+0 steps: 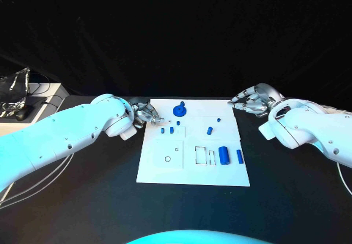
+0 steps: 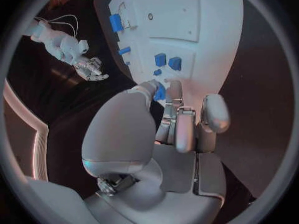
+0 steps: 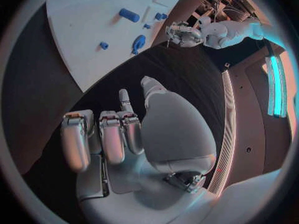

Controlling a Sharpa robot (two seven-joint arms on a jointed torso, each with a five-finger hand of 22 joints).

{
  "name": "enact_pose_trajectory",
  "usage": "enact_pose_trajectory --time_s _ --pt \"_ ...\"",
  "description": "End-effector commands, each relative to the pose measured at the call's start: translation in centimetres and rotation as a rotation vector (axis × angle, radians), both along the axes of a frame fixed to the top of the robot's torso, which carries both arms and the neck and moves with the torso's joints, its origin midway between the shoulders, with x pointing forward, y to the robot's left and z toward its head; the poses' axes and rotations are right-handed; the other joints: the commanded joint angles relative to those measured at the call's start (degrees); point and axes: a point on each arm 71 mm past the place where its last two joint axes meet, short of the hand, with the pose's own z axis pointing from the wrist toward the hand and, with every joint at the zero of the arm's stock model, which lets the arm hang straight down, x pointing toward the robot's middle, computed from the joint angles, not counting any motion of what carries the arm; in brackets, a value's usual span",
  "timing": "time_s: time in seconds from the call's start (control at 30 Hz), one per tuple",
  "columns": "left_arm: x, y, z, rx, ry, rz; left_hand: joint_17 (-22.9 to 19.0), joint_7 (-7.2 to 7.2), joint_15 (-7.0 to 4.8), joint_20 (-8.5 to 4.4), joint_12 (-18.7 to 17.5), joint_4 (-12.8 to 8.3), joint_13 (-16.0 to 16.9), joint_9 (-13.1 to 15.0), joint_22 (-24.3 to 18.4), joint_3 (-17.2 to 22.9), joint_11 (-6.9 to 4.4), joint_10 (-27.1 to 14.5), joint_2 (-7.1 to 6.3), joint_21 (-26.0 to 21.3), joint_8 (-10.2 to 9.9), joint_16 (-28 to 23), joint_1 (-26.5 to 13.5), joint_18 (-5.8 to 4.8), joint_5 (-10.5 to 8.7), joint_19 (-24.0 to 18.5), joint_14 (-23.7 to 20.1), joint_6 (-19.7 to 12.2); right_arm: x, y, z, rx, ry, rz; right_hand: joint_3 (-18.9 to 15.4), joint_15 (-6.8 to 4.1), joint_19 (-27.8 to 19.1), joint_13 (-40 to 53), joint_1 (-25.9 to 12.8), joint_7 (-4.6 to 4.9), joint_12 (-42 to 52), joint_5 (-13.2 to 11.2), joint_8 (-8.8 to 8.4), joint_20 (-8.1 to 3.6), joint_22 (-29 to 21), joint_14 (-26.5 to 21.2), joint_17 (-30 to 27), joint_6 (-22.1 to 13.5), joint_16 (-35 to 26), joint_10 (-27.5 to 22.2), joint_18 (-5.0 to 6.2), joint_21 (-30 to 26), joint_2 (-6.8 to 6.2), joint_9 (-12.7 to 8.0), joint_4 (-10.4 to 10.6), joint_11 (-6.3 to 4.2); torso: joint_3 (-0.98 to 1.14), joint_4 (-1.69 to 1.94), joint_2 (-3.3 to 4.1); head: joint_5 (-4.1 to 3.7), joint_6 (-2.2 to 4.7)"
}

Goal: Assemble the parts on the task board

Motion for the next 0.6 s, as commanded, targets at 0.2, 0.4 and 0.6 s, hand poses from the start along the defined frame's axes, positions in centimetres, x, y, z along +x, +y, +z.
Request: enact_pose_trajectory --time_s 0.2,0.4,0.6 --pt "-0.9 -0.3 -0.9 0.059 0.030 -0.059 6.2 -0.29 -0.15 -0.17 2.0 0.1 0.3 -1.7 4.6 -2.9 -0.53 2.7 0.05 3.5 0.0 2.4 -5.9 -0.88 -0.06 3.9 3.1 0.0 -0.1 0.0 -0.1 -0.005 -0.005 0.015 0.3 -0.45 4.9 14.6 -0.7 0.09 0.0 0.2 0.21 -0.21 13.2 5.7 13.4 -0.4 -0.2 5.5 -0.59 -0.3 0.01 0.1 0.0 -0.41 -0.02 -0.08 0.06 0.17 0.27" --pt "-1.4 -0.6 -1.6 0.098 0.049 -0.083 10.9 -1.40 -1.04 -1.04 8.4 0.1 5.0 -0.6 9.2 -4.6 -1.55 4.2 0.95 6.9 2.9 4.5 -6.0 -2.00 0.50 7.3 4.9 1.3 -0.2 -0.1 -0.2 -0.006 -0.003 0.012 0.3 -0.45 4.9 14.6 -0.7 0.09 0.0 0.2 0.21 -0.21 13.2 5.7 13.4 -0.4 -0.2 5.5 -0.59 -0.3 0.01 0.1 0.0 -0.41 -0.08 -0.09 0.10 0.18 0.40" --pt "-1.4 -1.0 -1.9 0.128 0.056 -0.093 11.5 -2.55 -1.87 -1.83 19.7 0.1 20.5 3.5 10.3 -6.4 -2.51 8.6 1.89 7.7 7.5 4.8 -7.4 -2.24 0.62 8.0 5.1 1.5 -0.2 -0.2 -0.3 -0.006 -0.001 0.011 0.3 -0.45 4.9 14.6 -0.7 0.09 0.0 0.2 0.21 -0.21 13.2 5.7 13.4 -0.4 -0.2 5.5 -0.59 -0.3 0.01 0.1 0.0 -0.41 -0.04 -0.14 0.17 0.18 0.29"
